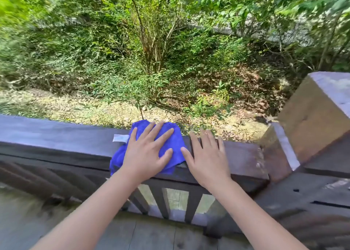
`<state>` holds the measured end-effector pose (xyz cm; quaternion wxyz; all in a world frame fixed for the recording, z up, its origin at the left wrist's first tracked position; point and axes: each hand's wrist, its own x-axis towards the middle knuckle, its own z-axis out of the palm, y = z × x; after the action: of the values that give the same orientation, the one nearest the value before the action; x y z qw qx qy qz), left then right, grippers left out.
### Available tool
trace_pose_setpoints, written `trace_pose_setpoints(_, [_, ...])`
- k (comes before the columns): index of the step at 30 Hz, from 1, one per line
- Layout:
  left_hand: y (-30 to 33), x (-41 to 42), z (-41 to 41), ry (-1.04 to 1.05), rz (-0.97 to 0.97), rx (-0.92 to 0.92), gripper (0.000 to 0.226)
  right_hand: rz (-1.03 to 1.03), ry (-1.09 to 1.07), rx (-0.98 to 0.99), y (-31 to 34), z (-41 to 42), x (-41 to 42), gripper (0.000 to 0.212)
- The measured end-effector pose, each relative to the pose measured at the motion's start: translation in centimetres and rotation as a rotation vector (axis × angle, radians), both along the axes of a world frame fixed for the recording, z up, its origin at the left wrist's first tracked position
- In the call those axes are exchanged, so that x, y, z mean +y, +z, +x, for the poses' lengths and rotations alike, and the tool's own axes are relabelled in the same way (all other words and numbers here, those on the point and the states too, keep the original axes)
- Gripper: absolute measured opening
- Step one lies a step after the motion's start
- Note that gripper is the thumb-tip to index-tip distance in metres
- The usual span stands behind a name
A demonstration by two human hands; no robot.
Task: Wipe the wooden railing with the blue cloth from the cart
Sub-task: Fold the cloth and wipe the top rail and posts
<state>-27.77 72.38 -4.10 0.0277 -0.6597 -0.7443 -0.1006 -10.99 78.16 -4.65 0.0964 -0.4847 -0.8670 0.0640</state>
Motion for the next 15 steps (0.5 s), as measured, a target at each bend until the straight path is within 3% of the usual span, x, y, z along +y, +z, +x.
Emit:
trace_pose_setpoints(11, [0.3, -6.0, -22.3, 0.235, 0.015, -0.047, 0.068, -0.022, 0.129, -0.016, 0.1, -13.6, -3.3, 0.073])
trace_pose_setpoints(15, [-0.1, -6.1, -24.4, 0.371, -0.008, -0.052, 0.055, -0.013, 0.094, -0.012, -0.1, -16.9, -4.5, 0.073])
